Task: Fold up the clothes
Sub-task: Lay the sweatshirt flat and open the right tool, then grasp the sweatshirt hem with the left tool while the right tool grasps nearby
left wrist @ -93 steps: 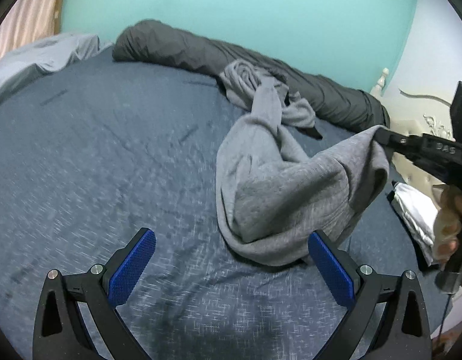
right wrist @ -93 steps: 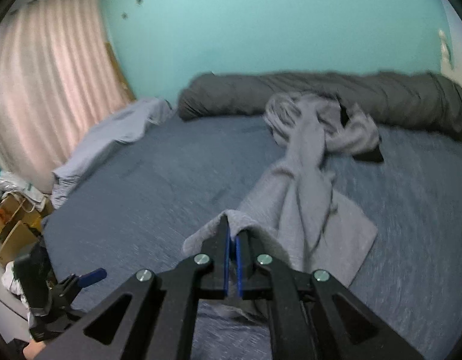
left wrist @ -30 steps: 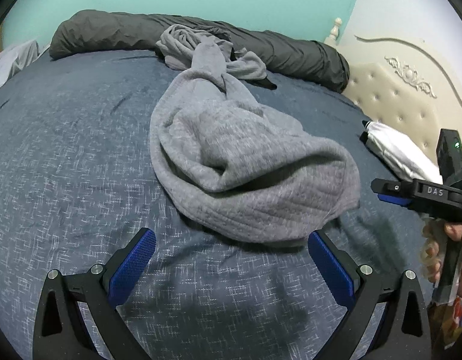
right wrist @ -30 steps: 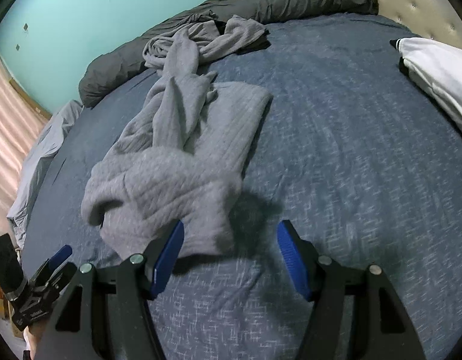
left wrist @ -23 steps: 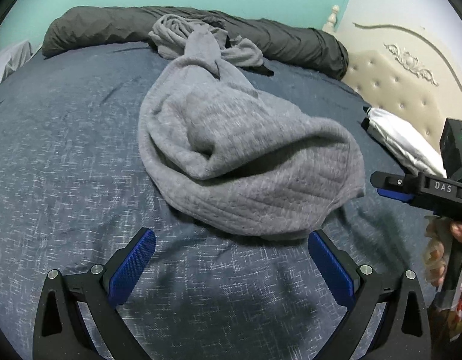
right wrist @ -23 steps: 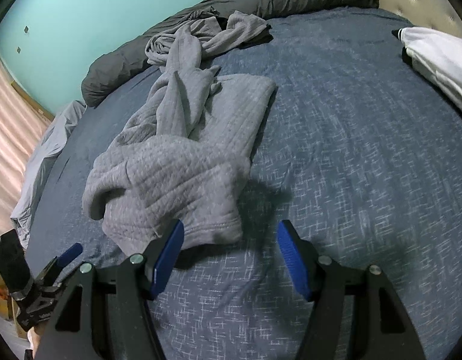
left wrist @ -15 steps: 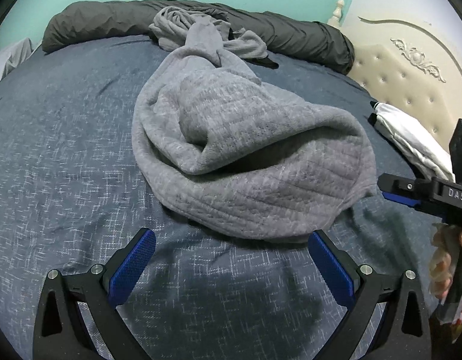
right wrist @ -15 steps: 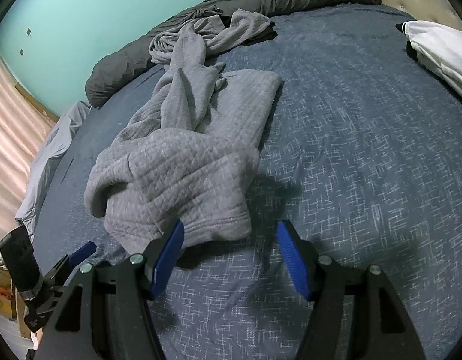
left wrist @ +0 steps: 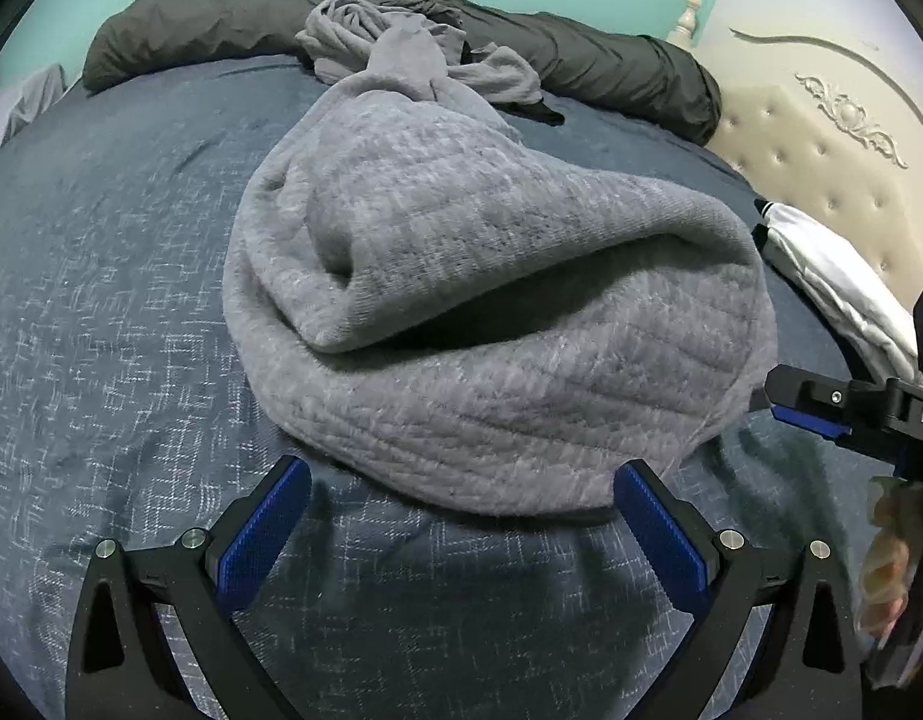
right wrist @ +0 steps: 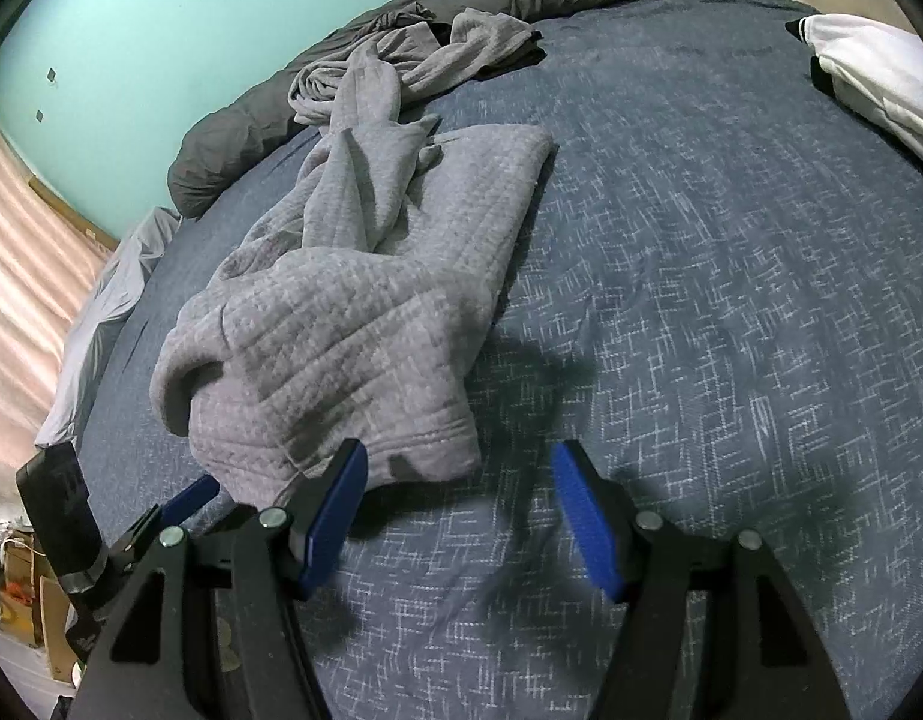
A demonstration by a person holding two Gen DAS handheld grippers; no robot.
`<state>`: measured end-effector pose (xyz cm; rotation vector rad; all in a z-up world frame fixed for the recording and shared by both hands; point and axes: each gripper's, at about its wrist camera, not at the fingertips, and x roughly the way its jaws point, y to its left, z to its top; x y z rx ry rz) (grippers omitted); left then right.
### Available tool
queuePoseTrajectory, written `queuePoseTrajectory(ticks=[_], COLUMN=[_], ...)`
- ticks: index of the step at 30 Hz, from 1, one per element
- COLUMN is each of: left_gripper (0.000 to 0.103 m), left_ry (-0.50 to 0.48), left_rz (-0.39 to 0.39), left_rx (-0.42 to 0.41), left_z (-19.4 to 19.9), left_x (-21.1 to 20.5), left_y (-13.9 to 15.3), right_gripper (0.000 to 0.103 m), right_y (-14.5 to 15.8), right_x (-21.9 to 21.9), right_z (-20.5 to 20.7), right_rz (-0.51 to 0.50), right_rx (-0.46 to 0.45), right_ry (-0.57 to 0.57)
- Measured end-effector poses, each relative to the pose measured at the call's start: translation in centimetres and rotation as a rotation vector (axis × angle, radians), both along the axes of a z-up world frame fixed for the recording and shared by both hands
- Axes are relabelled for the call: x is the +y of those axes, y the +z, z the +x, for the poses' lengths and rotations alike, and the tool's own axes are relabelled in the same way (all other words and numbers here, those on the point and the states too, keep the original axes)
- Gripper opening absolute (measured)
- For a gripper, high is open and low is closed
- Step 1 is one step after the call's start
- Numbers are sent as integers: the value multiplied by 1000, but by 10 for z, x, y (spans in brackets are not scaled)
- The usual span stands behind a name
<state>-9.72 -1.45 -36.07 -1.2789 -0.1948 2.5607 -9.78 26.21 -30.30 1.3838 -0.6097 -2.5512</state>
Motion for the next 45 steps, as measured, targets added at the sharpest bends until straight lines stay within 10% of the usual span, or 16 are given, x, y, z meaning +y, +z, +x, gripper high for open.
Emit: queuePoseTrajectory(ticks=[15, 33, 45], left_gripper=[103, 30, 11], left_ry=[2, -44, -38], left_rz=[46, 83, 103], left_rx=[-59, -23, 19], left_z=[-16, -16, 1], left_x=[3, -25, -48], left_y=[-15, 0, 16], right_gripper=[66, 66, 65], right_y=[-9, -20, -17], right_x=[6, -3, -37], right_z=[-2, -6, -21], right_rz=[-17, 6, -10], right_rx=[-5, -12, 21], right_ry=[2, 30, 129])
